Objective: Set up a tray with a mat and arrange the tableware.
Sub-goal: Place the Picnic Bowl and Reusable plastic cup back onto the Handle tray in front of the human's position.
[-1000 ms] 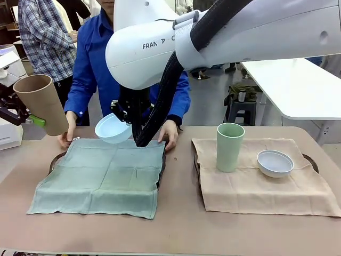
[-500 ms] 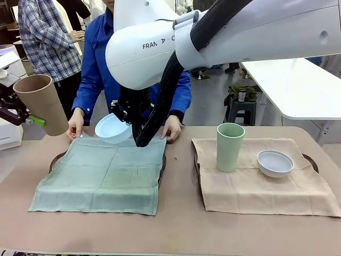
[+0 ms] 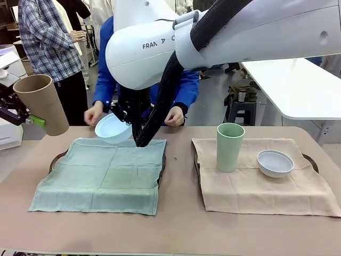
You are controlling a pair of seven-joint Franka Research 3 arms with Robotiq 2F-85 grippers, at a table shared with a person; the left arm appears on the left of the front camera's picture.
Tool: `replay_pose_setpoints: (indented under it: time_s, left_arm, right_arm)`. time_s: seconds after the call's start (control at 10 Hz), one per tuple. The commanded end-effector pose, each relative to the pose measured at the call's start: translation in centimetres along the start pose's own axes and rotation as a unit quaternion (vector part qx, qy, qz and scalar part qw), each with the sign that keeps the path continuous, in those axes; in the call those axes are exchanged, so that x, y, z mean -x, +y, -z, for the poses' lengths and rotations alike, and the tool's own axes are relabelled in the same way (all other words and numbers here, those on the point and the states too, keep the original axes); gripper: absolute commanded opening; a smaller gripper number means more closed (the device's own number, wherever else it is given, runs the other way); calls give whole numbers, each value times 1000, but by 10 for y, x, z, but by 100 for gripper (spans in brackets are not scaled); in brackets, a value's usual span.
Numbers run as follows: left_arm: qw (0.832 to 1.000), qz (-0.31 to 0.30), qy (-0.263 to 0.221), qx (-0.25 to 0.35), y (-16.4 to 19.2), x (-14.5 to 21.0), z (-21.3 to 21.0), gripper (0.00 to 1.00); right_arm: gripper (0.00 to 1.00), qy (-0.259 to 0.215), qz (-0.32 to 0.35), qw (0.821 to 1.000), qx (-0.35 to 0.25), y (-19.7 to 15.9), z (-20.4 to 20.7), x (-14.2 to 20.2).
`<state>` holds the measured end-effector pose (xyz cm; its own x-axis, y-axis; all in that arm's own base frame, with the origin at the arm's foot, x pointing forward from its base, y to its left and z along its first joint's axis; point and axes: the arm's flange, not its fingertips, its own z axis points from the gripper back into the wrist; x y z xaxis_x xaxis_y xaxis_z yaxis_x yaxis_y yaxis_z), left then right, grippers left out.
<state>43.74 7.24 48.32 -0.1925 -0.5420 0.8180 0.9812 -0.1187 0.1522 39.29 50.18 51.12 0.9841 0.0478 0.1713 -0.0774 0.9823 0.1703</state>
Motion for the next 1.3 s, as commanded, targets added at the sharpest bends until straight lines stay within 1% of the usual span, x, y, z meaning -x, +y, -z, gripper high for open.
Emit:
replay_pose_setpoints:
  time_s: [0.0,0.1,0.3,0.5,0.6,0.7,0.8,0.9,1.0,1.1,1.2]
  left_arm:
    - [1000,2,4,-2,3,-1,-2,0]
    - [1000,0,0,0,0,0,0,84]
    - [999,24,-10,39,11,20,16,84]
    - [998,28,-26,51,19,39,34,84]
    - [998,21,-8,64,34,62,58,84]
    - [998,22,-10,66,36,64,60,84]
    - [997,19,-7,74,39,71,66,84]
    - [997,22,-15,77,41,83,78,84]
    - [996,25,-17,83,50,89,83,84]
    - [996,26,-25,79,48,95,88,84]
    - [996,29,-29,74,56,97,89,84]
  right_arm:
    - [4,-3,1,1000,7,-1,-2,1]
    - [7,0,0,1000,0,0,0,0]
    - [7,13,-1,1000,-20,-11,19,-13]
    - [7,19,-9,999,-46,-20,39,-20]
    - [7,33,-15,998,-50,-31,84,-34]
    - [7,33,-15,998,-47,-33,86,-35]
    - [7,38,-17,998,-45,-36,100,-40]
    - [7,34,-21,998,-43,-46,118,-44]
    - [7,31,-15,998,-45,-52,130,-52]
    - [7,32,-17,998,-47,-54,141,-52]
    - [7,27,-16,998,-52,-53,143,-56]
